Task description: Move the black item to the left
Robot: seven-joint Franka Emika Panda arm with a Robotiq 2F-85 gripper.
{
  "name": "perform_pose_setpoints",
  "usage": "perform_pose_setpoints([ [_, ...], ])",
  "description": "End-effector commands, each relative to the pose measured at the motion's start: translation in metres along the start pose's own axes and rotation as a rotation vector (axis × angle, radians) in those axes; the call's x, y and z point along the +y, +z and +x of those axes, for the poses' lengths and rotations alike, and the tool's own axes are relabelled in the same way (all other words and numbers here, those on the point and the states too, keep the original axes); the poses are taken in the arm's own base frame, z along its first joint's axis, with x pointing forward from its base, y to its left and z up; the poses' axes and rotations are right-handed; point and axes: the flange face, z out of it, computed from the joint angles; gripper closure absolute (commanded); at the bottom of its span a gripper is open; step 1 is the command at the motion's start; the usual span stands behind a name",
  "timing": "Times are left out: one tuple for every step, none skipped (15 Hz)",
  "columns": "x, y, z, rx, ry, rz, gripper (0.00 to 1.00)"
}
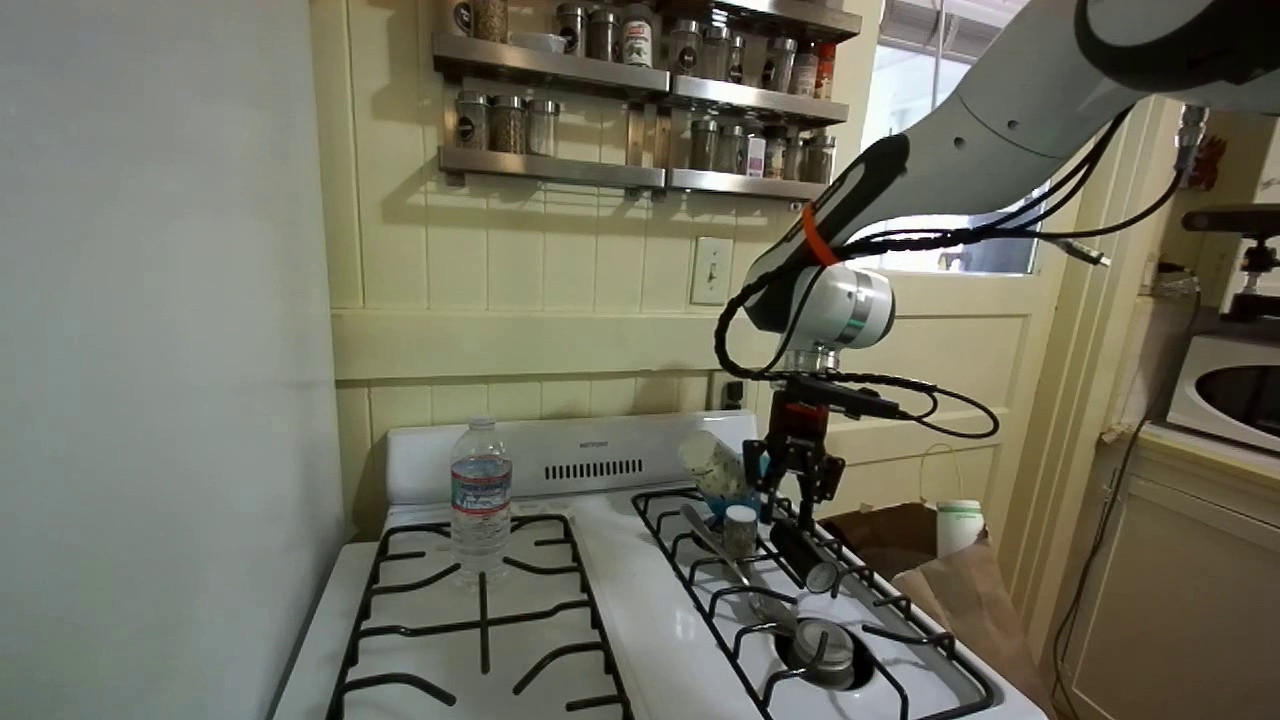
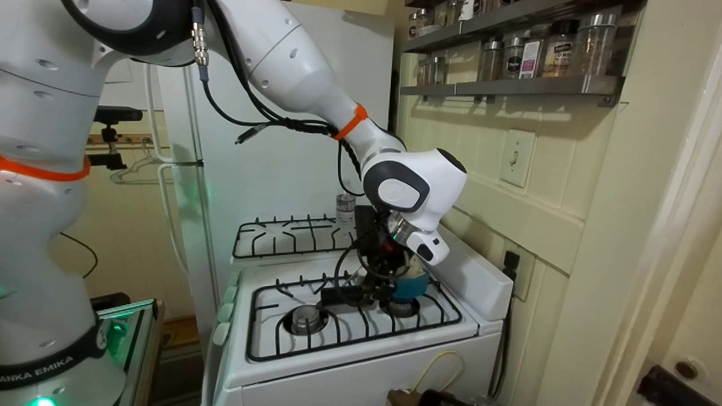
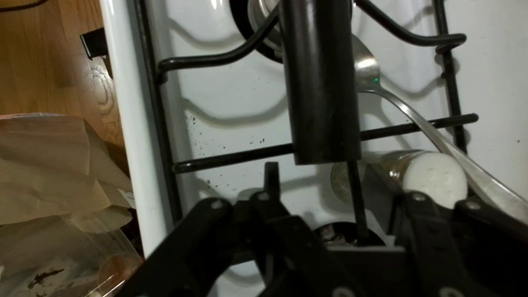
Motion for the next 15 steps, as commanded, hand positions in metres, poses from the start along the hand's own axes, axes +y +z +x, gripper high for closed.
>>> perform_pose_setpoints([
  [-0.01, -0.003, -0.013, 0.017, -0.013, -0.019, 0.13],
  [-0.014, -0.002, -0.013, 0.011, -0.018, -0.02, 0.05],
  [-0.016, -0.001, -0.014, 0.006, -0.02, -0.022, 0.01],
  [-0.018, 0.001, -0.015, -0.008, -0.016, -0.029, 0.0],
  [-0.018, 0.003, -0.015, -0.014, -0.01, -0.036, 0.0],
  [-0.019, 0.004, -0.016, -0.021, 0.003, -0.042, 0.0],
  [-0.02, 0.007, -0.017, -0.033, 0.014, -0.051, 0.0],
  [-0.02, 0.009, -0.018, -0.045, 0.032, -0.06, 0.04],
  [-0.02, 0.011, -0.019, -0.055, 0.043, -0.07, 0.11],
  [-0.018, 0.013, -0.021, -0.066, 0.059, -0.082, 0.15],
  [-0.017, 0.013, -0.023, -0.078, 0.07, -0.086, 0.33],
  [-0.015, 0.014, -0.024, -0.088, 0.082, -0.092, 0.32],
  [-0.014, 0.014, -0.024, -0.096, 0.089, -0.098, 0.36],
  [-0.013, 0.014, -0.024, -0.102, 0.092, -0.103, 0.39],
  [-0.012, 0.015, -0.024, -0.106, 0.098, -0.107, 0.39],
])
